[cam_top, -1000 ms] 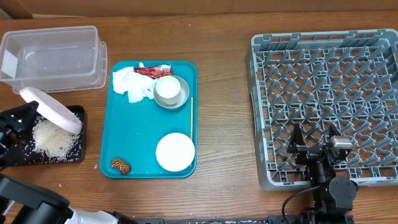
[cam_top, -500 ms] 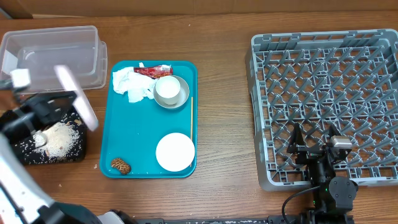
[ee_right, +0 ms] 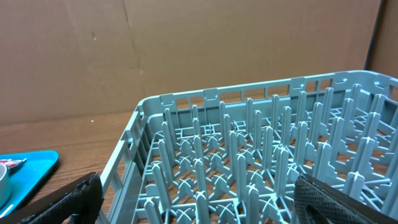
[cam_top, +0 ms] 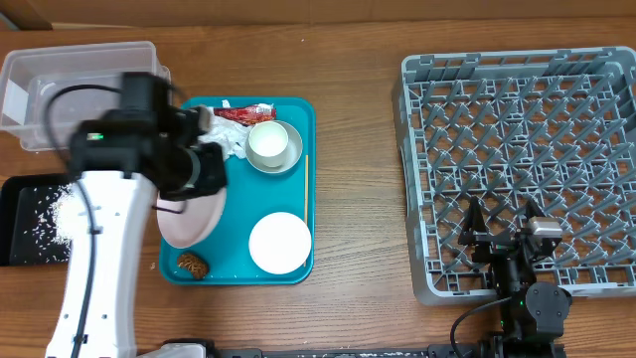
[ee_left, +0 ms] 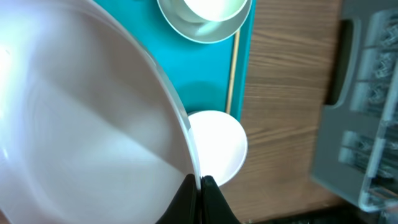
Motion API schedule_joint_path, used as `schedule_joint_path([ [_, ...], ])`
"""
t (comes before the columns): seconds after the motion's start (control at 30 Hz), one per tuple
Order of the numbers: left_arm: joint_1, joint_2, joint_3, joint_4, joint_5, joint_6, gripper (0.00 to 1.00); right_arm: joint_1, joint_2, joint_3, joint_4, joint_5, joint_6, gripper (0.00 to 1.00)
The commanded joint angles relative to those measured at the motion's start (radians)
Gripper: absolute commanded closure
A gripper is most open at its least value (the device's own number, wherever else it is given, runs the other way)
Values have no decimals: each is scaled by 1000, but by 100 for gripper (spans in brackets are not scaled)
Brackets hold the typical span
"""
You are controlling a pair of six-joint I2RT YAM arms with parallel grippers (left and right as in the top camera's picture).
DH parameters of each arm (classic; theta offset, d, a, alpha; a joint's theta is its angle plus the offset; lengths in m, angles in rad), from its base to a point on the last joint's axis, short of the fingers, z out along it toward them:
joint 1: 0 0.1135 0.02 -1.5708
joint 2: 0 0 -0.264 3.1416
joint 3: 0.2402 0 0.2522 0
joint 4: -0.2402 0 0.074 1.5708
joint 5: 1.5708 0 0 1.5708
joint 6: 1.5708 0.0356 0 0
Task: Sort waste into correct bins and load items into the dishwasher
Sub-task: 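Return the emptied plate to the teal tray and release it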
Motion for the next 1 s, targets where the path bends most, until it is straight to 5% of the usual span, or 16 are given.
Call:
schedule_joint_path([
  [0.0, -87, -19, -63, 55, -179, -163, 96, -6, -11, -10, 6, -1, -15, 0],
  [0.27, -141, -1, -243, 290, -328, -179, 96, -6, -11, -10, 6, -1, -15, 0],
  [0.5, -141, 23, -352, 474, -323, -154, 96, -6, -11, -10, 6, -1, -15, 0],
  [0.87, -141, 177, -371, 562, -241, -154, 96, -6, -11, -10, 6, -1, -15, 0],
  [0.9, -141, 185, -371, 562, -239, -154, 95, -6, -10, -10, 6, -1, -15, 0],
  [0.97, -141, 190, -370, 553, -245, -154, 67, -6, -10, -10, 6, -1, -15, 0],
])
